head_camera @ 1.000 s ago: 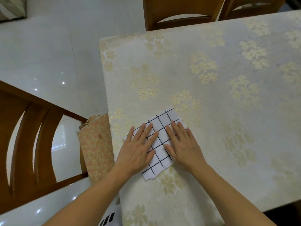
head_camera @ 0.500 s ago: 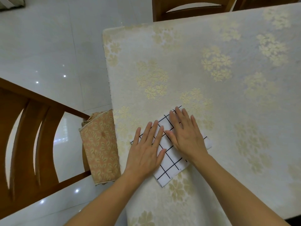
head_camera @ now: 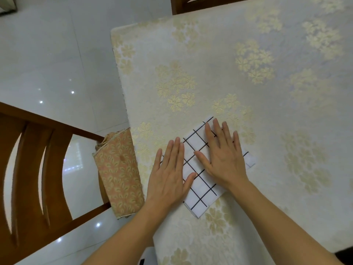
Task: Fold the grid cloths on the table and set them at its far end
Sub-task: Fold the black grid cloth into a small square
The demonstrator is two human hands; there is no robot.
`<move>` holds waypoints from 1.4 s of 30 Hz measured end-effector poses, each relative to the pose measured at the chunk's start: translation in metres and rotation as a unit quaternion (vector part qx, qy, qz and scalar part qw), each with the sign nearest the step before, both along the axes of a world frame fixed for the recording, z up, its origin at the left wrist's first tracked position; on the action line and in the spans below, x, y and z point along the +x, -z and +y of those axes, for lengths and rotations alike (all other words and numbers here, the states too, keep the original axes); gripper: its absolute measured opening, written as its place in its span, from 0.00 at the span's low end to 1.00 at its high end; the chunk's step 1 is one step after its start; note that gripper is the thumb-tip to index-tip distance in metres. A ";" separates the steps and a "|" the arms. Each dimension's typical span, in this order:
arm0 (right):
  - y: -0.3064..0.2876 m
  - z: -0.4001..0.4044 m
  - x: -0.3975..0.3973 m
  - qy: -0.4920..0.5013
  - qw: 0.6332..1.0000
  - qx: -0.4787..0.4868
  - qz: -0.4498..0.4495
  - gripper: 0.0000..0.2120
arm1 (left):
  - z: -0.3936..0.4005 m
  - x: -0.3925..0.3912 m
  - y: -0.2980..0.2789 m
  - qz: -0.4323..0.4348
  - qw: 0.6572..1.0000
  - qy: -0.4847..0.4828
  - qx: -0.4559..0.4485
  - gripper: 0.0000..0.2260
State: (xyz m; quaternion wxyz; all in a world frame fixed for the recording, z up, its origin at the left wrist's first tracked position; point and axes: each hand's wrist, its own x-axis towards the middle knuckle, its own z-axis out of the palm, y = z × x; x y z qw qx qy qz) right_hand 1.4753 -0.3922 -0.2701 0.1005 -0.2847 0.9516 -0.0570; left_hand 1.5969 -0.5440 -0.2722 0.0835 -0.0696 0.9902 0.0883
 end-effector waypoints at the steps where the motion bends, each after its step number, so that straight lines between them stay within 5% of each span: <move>1: 0.001 0.003 0.006 0.013 1.000 0.005 -0.003 0.37 | -0.001 0.002 0.000 -0.003 1.000 0.001 -0.001 0.35; 28: 0.005 0.031 0.017 0.094 0.995 0.017 -0.025 0.38 | 0.022 0.036 -0.015 -0.040 0.993 0.115 0.000 0.37; 35: -0.019 0.043 0.012 0.141 0.988 -0.013 -0.061 0.32 | -0.016 -0.066 -0.037 0.019 0.955 0.295 -0.008 0.28; 42: -0.028 0.066 0.014 0.249 0.967 -0.044 -0.019 0.21 | -0.045 -0.154 -0.026 -0.022 0.915 0.397 -0.070 0.31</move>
